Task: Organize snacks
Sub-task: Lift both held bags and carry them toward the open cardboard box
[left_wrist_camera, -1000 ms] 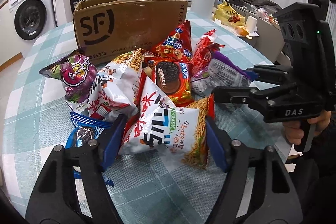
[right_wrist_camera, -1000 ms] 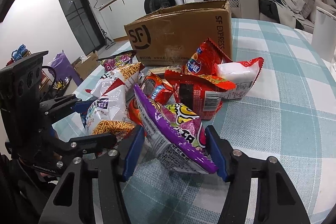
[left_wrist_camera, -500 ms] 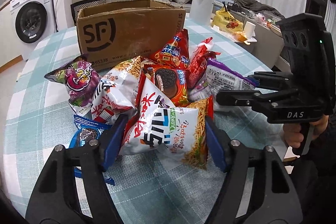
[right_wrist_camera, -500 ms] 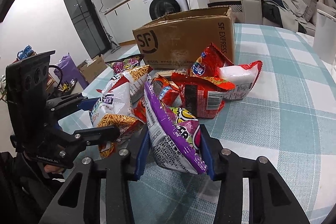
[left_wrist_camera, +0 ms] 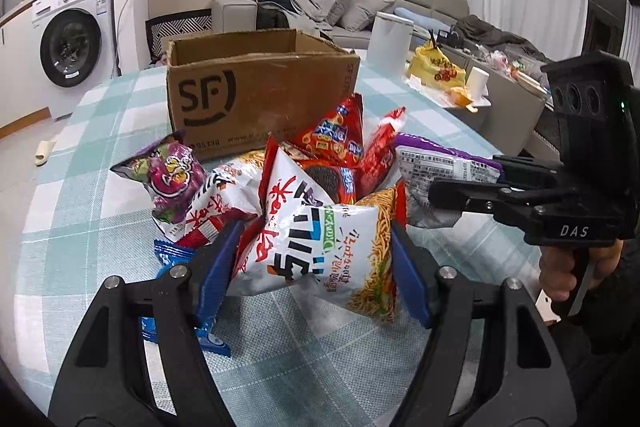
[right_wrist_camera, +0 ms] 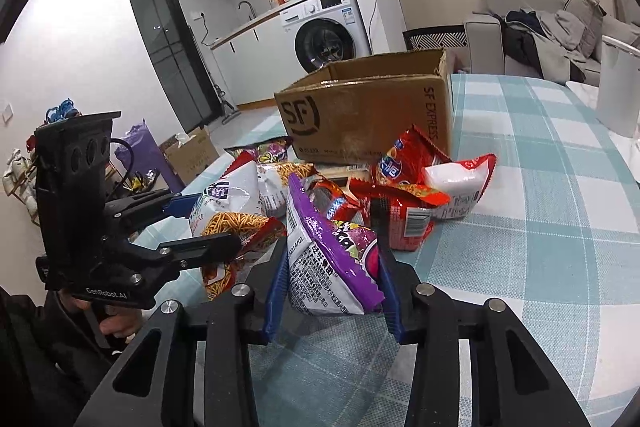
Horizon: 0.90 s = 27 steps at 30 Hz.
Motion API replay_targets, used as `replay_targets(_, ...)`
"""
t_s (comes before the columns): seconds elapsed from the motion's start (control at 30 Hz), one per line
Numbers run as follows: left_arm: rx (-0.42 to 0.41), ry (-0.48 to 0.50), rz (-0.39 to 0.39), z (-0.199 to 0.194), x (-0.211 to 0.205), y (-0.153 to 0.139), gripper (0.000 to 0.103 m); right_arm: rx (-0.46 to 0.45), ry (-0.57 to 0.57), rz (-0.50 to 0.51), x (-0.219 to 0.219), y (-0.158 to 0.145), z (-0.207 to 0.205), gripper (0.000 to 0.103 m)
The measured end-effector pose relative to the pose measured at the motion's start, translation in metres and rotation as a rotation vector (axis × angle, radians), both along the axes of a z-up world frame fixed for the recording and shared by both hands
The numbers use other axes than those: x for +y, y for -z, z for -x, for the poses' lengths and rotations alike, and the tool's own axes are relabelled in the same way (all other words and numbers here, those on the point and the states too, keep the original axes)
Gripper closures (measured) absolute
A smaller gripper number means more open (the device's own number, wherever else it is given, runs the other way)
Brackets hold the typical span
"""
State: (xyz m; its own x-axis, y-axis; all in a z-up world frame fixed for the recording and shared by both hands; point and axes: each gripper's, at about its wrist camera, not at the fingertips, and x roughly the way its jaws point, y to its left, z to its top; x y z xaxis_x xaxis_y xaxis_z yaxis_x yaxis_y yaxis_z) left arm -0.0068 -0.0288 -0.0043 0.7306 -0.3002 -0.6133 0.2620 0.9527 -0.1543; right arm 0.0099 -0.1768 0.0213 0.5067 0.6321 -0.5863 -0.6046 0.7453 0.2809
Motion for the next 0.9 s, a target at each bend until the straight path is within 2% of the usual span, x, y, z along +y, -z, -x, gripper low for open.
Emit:
replay_targets(0.4,-0.053,-0.048,0.023,0.0,0.006,-0.022,0.035,-0.069,0.012,-0.067,0.001,-0.033,-0.004,0.063)
replay_targets(0.43,-0.061,-0.053,0.025,-0.002,0.006,-0.025,0.037,-0.074,0.017,-0.072,0.001,-0.036,-0.005,0.063)
replay_targets(0.47,-0.067,-0.058,0.023,-0.003,0.007,-0.028,0.047,-0.077,0.022,-0.077,0.001,-0.039,-0.006,0.063)
replay_targets(0.5,-0.067,-0.063,0.017,-0.004,0.007,-0.03,0.05,-0.079,0.025,-0.086,0.001,-0.043,-0.007,0.063)
replay_targets(0.63,-0.039,-0.074,0.001,-0.014,0.008,-0.027,0.05,-0.082,0.04,-0.072,0.003,-0.045,-0.013,0.063)
replay_targets(0.73,-0.003,-0.046,-0.004,-0.014,0.007,-0.019,0.05,-0.076,0.039,-0.066,0.002,-0.043,-0.013,0.063)
replay_targets(0.83,0.021,-0.012,-0.007,-0.008,0.005,-0.015,0.042,-0.072,0.044,-0.064,0.0,-0.041,-0.012,0.062)
replay_targets(0.87,0.028,-0.008,-0.024,-0.005,0.002,-0.013,0.032,-0.068,0.043,-0.066,-0.001,-0.041,-0.012,0.062)
replay_targets(0.9,0.032,0.0,-0.037,-0.004,0.0,-0.01,0.026,-0.067,0.043,-0.065,0.0,-0.04,-0.014,0.062)
